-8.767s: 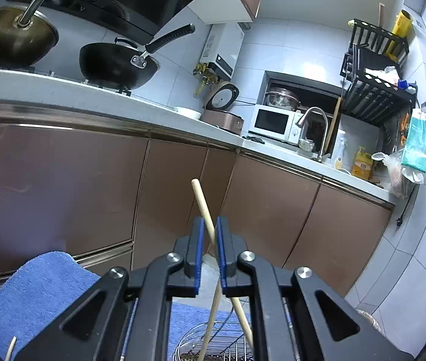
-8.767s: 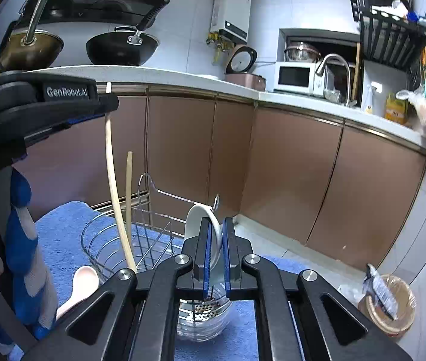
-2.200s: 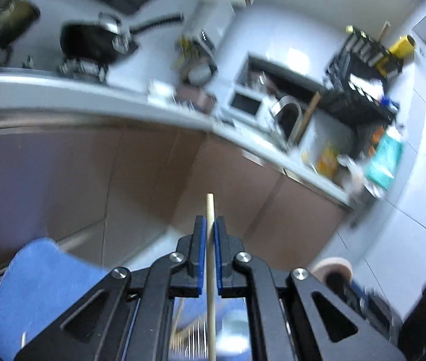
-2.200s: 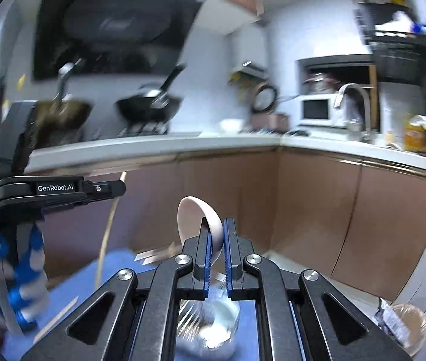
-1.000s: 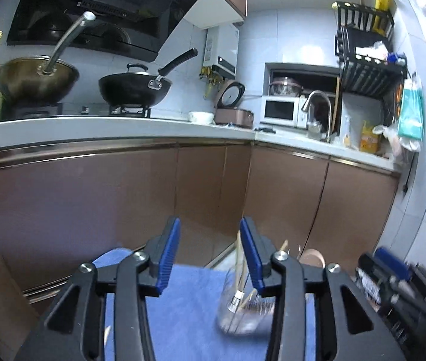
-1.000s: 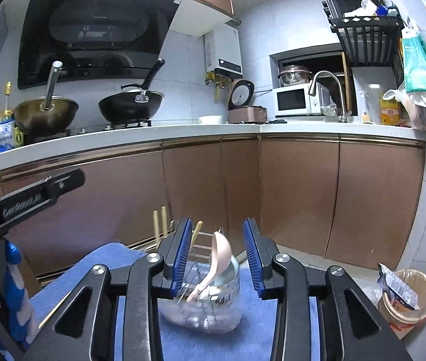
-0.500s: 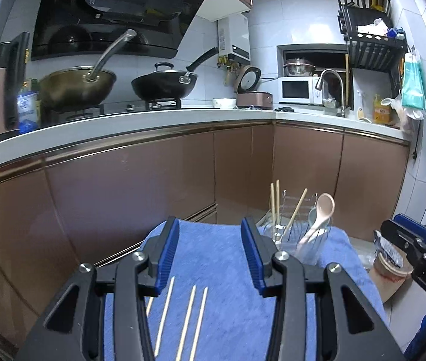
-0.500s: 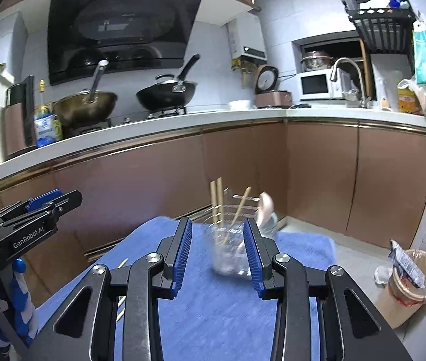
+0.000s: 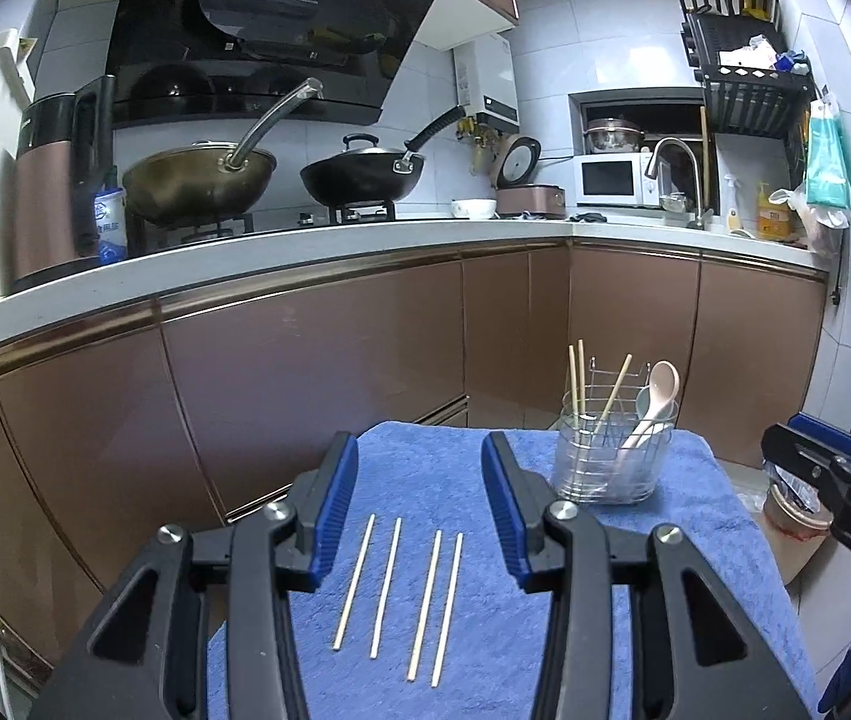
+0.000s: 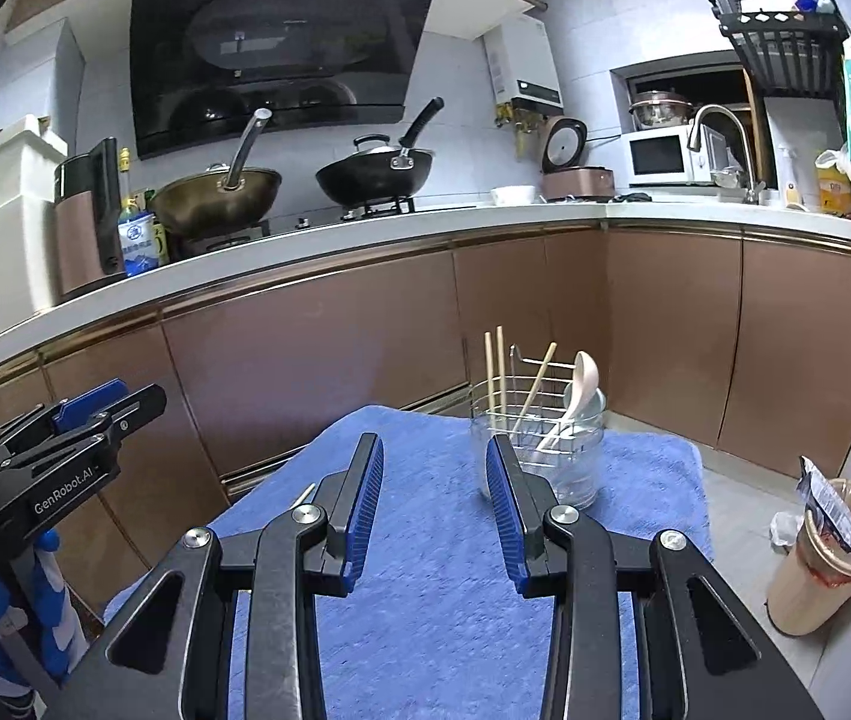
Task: Organize utensils
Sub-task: 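Withdraw both open tools from the holder back over the towel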
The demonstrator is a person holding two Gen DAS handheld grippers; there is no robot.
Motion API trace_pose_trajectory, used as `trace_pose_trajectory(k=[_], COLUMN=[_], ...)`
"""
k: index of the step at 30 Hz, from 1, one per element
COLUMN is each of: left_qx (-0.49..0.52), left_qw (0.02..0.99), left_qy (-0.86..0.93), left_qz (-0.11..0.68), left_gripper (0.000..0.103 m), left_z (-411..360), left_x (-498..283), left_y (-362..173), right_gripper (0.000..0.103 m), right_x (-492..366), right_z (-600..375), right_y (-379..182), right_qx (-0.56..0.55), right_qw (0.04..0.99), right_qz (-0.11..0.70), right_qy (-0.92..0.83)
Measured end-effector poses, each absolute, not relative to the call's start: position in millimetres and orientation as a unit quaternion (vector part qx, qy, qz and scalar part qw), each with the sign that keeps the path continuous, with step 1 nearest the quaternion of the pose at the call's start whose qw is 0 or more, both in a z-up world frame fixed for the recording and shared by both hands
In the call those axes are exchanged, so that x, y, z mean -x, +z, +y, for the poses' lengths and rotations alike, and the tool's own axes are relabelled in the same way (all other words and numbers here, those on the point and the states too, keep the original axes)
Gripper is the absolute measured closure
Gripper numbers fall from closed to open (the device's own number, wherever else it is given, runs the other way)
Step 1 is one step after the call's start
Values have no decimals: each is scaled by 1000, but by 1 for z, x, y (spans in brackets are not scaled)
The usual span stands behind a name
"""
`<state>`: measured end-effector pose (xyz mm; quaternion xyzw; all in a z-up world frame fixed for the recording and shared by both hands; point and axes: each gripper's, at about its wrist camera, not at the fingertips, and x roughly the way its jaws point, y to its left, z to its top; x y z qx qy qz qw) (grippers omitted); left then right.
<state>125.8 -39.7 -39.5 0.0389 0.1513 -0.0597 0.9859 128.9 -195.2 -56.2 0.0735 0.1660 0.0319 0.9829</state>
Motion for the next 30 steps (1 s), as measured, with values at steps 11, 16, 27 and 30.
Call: trace_pose_trajectory(k=[11,16,27,30], left_qx=[-40,-45,-62,-64], left_qw=[986,987,985,984], left_qy=[-52,-47,-39,-39], left_qz=[152,147,157,163], left_gripper=[61,61,61,61], left_z=[-26,-23,-26,-27], left_x=[-106,-100,-107,-113], left_y=[-40,-37,-43,-47], right_gripper=[67,67,67,67], right_x=[-111,-108,-117,-122], right_z=[-179,-173,-170,-172], right_y=[-51,-47,-51,-54], right_qx=[-57,-52,-47,-48], right_qw=[983,984,981,980], right_qz=[167,166,178,185], right_qy=[44,49,62,63])
